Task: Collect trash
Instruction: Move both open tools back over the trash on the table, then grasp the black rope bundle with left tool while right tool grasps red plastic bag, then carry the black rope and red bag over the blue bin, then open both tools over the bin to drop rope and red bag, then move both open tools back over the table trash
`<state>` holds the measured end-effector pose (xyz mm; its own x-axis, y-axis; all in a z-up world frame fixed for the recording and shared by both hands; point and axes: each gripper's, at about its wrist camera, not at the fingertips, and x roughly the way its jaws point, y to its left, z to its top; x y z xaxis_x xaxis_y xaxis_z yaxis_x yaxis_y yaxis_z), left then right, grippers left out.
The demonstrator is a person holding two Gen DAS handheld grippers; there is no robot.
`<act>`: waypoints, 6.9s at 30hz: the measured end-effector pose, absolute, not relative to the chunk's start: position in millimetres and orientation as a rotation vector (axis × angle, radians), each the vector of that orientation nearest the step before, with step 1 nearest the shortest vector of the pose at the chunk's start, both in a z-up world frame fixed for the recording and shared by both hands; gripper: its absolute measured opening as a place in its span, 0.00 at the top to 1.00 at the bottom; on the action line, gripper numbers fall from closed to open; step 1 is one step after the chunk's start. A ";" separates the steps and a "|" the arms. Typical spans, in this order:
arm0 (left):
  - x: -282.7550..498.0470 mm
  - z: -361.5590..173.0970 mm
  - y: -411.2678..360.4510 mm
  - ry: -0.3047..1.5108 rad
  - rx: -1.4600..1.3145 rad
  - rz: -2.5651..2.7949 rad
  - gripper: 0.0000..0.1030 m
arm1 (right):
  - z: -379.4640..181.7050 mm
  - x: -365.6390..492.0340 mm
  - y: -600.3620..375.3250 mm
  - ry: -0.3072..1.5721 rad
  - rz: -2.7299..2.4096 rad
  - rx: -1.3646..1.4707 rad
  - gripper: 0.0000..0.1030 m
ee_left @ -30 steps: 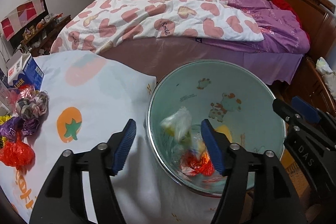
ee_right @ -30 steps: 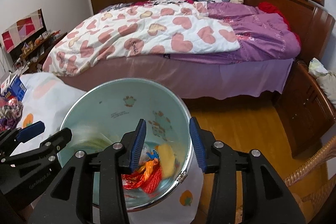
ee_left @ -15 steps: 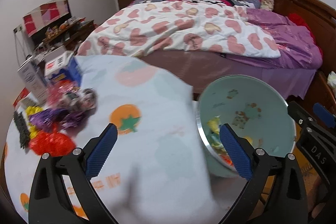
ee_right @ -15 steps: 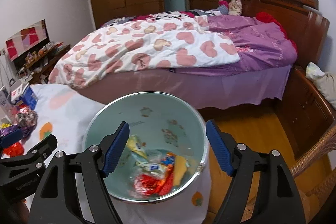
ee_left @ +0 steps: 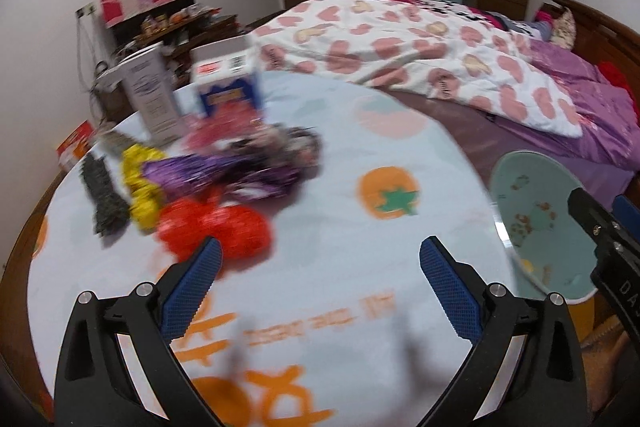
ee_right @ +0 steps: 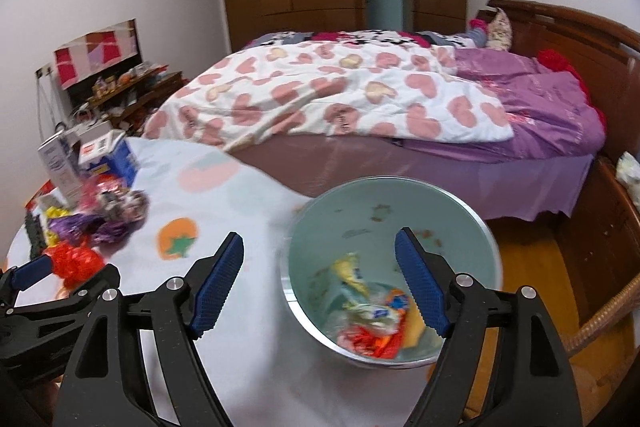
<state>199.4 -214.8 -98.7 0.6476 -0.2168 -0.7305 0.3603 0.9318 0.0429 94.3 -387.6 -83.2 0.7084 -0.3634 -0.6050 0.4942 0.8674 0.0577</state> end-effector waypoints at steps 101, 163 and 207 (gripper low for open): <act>178.7 -93.1 -152.6 0.810 0.177 -0.421 0.76 | -57.1 97.7 -333.3 0.545 -0.307 0.173 0.81; 155.6 -127.8 -405.6 0.837 0.406 -0.702 0.24 | -119.9 52.7 -529.6 0.651 -0.617 0.319 0.61; 199.5 -91.4 -185.6 0.797 0.198 -0.298 0.06 | -68.8 93.2 -370.4 0.562 -0.453 0.207 0.15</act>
